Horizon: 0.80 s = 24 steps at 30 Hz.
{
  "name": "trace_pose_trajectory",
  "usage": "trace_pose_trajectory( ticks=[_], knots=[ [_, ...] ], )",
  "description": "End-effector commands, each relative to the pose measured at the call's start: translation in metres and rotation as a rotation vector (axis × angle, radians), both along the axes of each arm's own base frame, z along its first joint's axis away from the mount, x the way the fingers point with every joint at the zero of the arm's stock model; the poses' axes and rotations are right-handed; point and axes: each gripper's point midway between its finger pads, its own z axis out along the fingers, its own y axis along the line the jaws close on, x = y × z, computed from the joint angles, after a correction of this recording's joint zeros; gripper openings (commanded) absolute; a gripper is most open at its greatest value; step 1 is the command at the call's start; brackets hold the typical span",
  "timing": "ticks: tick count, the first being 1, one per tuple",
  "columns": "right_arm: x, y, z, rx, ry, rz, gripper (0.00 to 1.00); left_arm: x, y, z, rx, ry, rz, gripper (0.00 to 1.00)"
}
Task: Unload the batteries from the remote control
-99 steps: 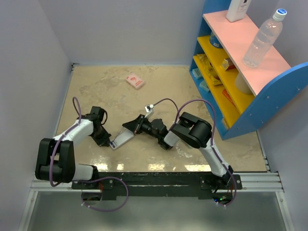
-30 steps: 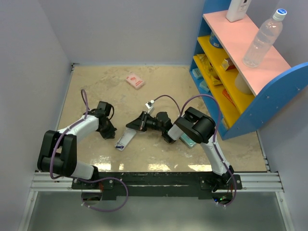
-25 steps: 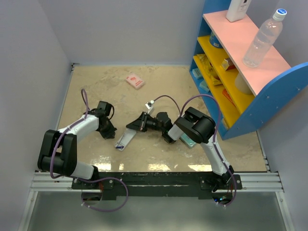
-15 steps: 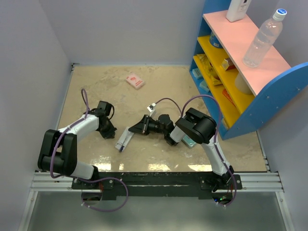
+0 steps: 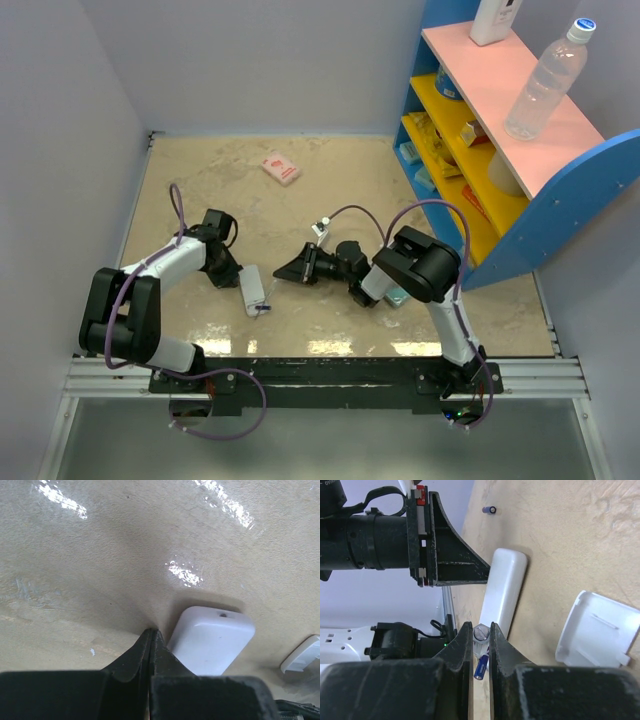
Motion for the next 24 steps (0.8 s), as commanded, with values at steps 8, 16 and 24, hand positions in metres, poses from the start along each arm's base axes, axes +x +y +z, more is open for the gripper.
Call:
trace_pose_trajectory(
  ticks=[8,16,24],
  knots=[
    [0.015,-0.020,0.049,0.070,-0.173,-0.056,0.00,0.004,0.015,-0.005,0.089,0.000,-0.029,0.00],
    [0.028,-0.036,0.035,-0.005,-0.179,-0.097,0.00,0.008,0.014,0.005,0.084,-0.029,-0.037,0.00],
    [0.033,-0.026,0.071,0.000,-0.257,-0.086,0.00,0.015,0.000,0.018,0.024,-0.096,-0.095,0.00]
  ],
)
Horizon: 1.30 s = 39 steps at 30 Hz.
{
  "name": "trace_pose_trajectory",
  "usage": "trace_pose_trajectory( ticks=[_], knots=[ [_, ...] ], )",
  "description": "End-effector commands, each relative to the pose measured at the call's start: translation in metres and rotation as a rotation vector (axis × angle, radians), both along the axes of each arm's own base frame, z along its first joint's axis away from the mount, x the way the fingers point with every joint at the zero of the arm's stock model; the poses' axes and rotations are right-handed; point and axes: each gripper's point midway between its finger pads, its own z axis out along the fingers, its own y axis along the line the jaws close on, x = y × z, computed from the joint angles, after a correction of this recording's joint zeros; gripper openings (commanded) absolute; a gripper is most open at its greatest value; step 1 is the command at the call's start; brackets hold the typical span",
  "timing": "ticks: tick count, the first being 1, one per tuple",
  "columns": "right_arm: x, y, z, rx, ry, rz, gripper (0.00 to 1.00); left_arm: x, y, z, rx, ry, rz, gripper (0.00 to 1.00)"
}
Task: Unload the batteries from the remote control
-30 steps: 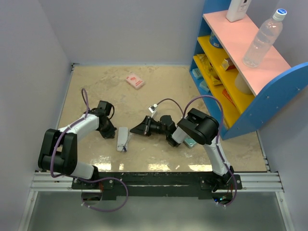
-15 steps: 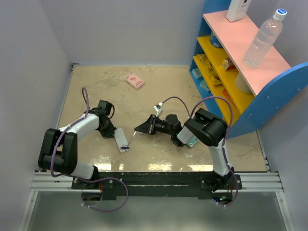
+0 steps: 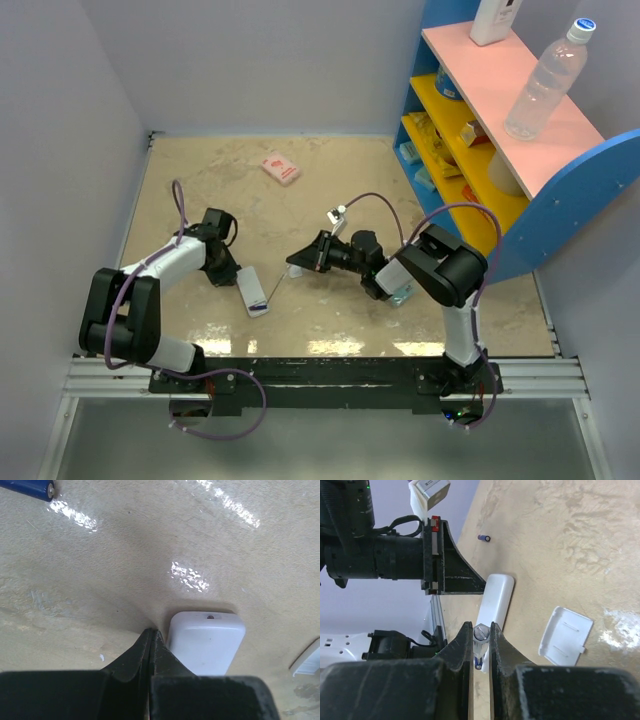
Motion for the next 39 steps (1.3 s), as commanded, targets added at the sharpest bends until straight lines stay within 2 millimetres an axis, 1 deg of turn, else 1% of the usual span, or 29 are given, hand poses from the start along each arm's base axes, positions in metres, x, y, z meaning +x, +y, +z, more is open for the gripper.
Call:
trace_pose_trajectory(
  ticks=[1,2,4,5,6,7,9,10,12,15,18,22,24,28,30,32,36,37,39],
  knots=[
    [0.010,0.011,0.056,0.022,-0.167,-0.009,0.00,0.013,-0.008,0.017,-0.022,-0.089,-0.059,0.00],
    [0.011,0.013,0.053,-0.008,-0.159,-0.008,0.00,0.012,-0.011,0.017,-0.030,-0.089,-0.069,0.00],
    [0.013,0.021,0.064,-0.027,-0.214,-0.005,0.00,0.012,-0.014,0.019,-0.037,-0.097,-0.077,0.00],
    [0.015,0.022,0.057,-0.068,-0.202,-0.009,0.00,0.011,-0.016,0.019,-0.044,-0.096,-0.083,0.00],
    [0.018,0.027,0.062,-0.081,-0.235,-0.005,0.00,0.011,-0.018,0.020,-0.049,-0.101,-0.088,0.00],
    [0.017,0.028,0.056,-0.107,-0.224,0.003,0.00,0.011,-0.019,0.019,-0.053,-0.103,-0.092,0.00],
    [0.017,0.035,0.059,-0.117,-0.246,0.024,0.00,0.009,-0.026,0.018,-0.080,-0.102,-0.106,0.00],
    [0.015,0.036,0.053,-0.139,-0.237,0.033,0.00,0.008,-0.028,0.016,-0.093,-0.104,-0.110,0.00],
    [0.013,0.041,0.050,-0.156,-0.250,0.045,0.00,0.006,-0.033,0.013,-0.116,-0.099,-0.122,0.00],
    [0.008,0.046,0.040,-0.170,-0.240,0.073,0.00,0.005,-0.034,0.012,-0.111,-0.096,-0.125,0.00],
    [0.003,0.052,0.032,-0.177,-0.232,0.088,0.00,0.004,-0.030,0.015,-0.090,-0.094,-0.118,0.00],
    [-0.001,0.057,0.027,-0.182,-0.225,0.091,0.00,0.006,-0.024,0.023,-0.057,-0.107,-0.108,0.00],
    [-0.003,0.061,0.028,-0.177,-0.225,0.097,0.00,0.006,-0.022,0.026,-0.047,-0.113,-0.106,0.00],
    [-0.007,0.067,0.026,-0.182,-0.229,0.098,0.00,0.006,-0.026,0.029,-0.062,-0.128,-0.114,0.00],
    [-0.007,0.067,0.023,-0.188,-0.227,0.093,0.00,0.007,-0.035,0.029,-0.102,-0.136,-0.134,0.00],
    [-0.007,0.068,0.021,-0.187,-0.223,0.096,0.00,0.002,-0.040,0.025,-0.128,-0.127,-0.146,0.00],
    [-0.011,0.070,0.015,-0.172,-0.207,0.120,0.00,0.000,-0.042,0.017,-0.131,-0.126,-0.153,0.00],
    [-0.011,0.072,0.018,-0.156,-0.212,0.125,0.00,-0.001,-0.042,0.016,-0.131,-0.123,-0.155,0.00],
    [-0.015,0.073,0.017,-0.139,-0.200,0.144,0.00,-0.003,-0.041,0.011,-0.125,-0.107,-0.156,0.00]
  ],
)
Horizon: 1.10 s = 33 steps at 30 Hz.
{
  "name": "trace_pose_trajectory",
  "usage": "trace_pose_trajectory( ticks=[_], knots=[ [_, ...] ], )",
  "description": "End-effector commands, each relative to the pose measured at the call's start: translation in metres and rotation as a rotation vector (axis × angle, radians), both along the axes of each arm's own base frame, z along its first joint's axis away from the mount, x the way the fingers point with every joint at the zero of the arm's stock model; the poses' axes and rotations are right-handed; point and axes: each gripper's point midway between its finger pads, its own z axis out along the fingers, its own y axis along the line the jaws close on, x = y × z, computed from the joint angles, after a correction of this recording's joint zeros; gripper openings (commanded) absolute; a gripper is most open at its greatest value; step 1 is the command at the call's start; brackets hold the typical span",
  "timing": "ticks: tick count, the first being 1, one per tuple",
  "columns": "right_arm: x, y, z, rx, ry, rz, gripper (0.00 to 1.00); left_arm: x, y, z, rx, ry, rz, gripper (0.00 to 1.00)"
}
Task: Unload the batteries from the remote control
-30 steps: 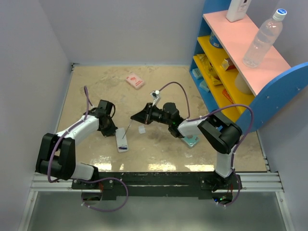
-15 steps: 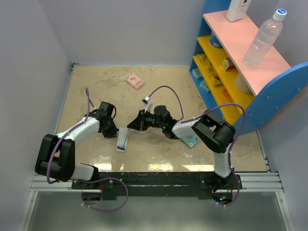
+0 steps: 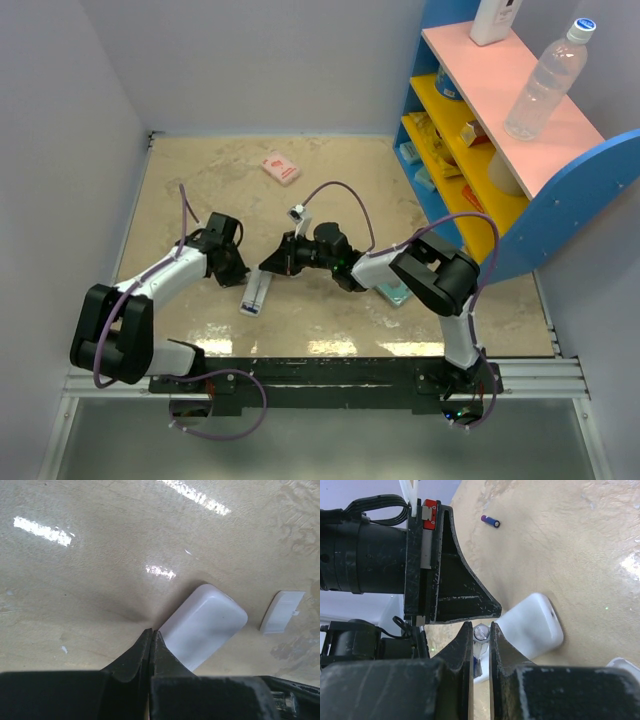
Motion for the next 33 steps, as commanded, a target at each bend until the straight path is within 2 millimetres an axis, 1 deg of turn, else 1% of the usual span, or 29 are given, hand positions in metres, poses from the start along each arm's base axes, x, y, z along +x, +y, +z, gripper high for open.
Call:
trace_pose_trajectory(
  ticks=[1,3,5,6,7,18,29,31,32,33],
  knots=[
    [0.001,0.009,0.013,0.068,-0.030,0.027,0.00,-0.001,-0.006,-0.006,-0.020,-0.006,-0.030,0.00],
    [-0.002,0.010,0.013,0.077,-0.015,0.039,0.00,-0.003,-0.005,-0.009,-0.016,0.006,-0.030,0.00],
    [-0.002,0.010,0.016,0.098,-0.008,0.043,0.00,-0.005,-0.003,-0.013,-0.006,0.019,-0.030,0.00],
    [-0.003,0.010,0.014,0.102,-0.001,0.043,0.00,-0.005,-0.003,-0.014,-0.002,0.023,-0.031,0.00],
    [-0.003,0.010,0.019,0.120,-0.007,0.050,0.00,-0.005,-0.002,-0.015,0.005,0.027,-0.029,0.00],
    [-0.006,0.012,0.031,0.174,0.014,0.057,0.00,-0.007,0.002,-0.019,0.026,0.044,-0.024,0.00],
    [-0.002,0.013,0.024,0.165,0.029,0.036,0.00,-0.005,0.002,-0.017,0.033,0.045,-0.022,0.00],
    [-0.003,0.013,0.026,0.172,0.027,0.040,0.00,-0.002,0.003,-0.014,0.042,0.041,-0.023,0.00],
    [-0.004,0.015,0.029,0.175,0.023,0.042,0.00,0.000,0.007,-0.013,0.063,0.035,-0.017,0.00],
    [-0.006,0.016,0.034,0.179,0.013,0.046,0.00,0.004,0.008,-0.007,0.074,0.024,-0.013,0.00]
  ],
)
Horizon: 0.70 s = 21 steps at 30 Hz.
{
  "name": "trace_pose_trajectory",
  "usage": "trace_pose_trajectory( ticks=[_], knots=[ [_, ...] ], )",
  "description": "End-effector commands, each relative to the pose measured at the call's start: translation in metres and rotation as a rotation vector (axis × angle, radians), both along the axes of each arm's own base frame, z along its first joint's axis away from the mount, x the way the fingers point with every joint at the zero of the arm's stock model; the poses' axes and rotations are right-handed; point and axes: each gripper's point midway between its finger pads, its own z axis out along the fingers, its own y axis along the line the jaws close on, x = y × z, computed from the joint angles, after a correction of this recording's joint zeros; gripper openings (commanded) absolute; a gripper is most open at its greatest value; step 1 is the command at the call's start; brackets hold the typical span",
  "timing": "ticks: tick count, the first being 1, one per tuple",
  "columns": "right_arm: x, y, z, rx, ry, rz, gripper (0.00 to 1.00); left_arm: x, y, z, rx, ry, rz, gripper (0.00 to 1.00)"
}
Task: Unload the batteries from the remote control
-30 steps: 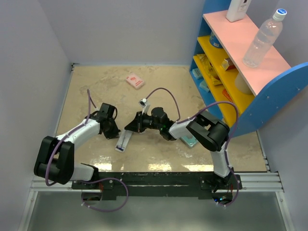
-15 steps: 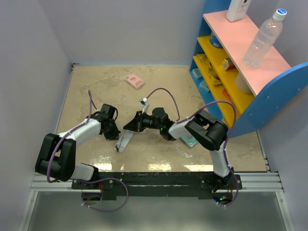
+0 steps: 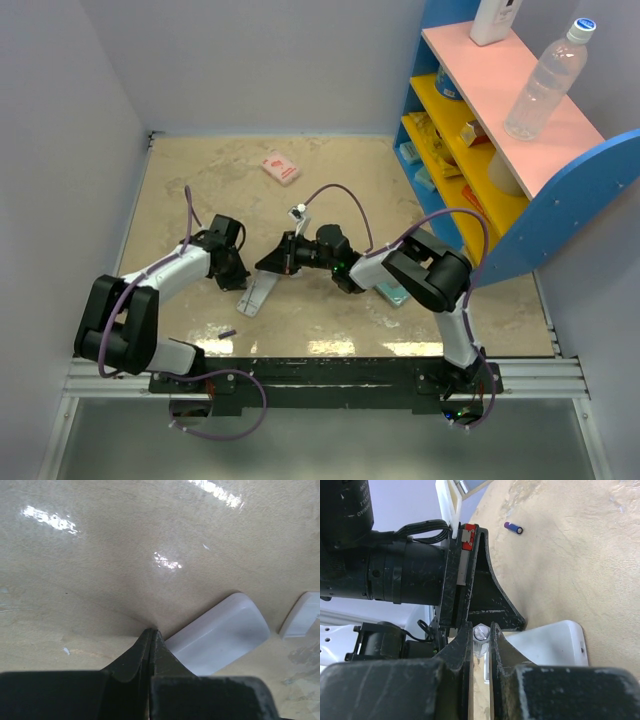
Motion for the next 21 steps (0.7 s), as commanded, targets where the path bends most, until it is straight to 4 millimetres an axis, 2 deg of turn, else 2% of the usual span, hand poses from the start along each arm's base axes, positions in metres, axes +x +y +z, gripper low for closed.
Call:
trace_pose_trajectory(
  ticks=[1,7,9,14,21],
  knots=[
    [-0.003,0.007,0.022,0.048,-0.048,0.008,0.00,0.015,0.011,0.011,0.087,-0.035,-0.005,0.00],
    [-0.053,0.036,0.042,0.081,-0.183,0.071,0.00,0.043,0.024,0.044,0.171,-0.106,0.019,0.00],
    [-0.060,0.041,0.047,0.106,-0.202,0.080,0.00,0.052,0.028,0.055,0.176,-0.122,0.028,0.00],
    [-0.073,0.047,0.032,0.098,-0.198,0.115,0.00,0.065,0.038,0.071,0.167,-0.145,0.055,0.00],
    [-0.103,0.053,0.022,0.110,-0.198,0.202,0.00,0.071,0.055,0.075,0.153,-0.153,0.091,0.00]
  ],
)
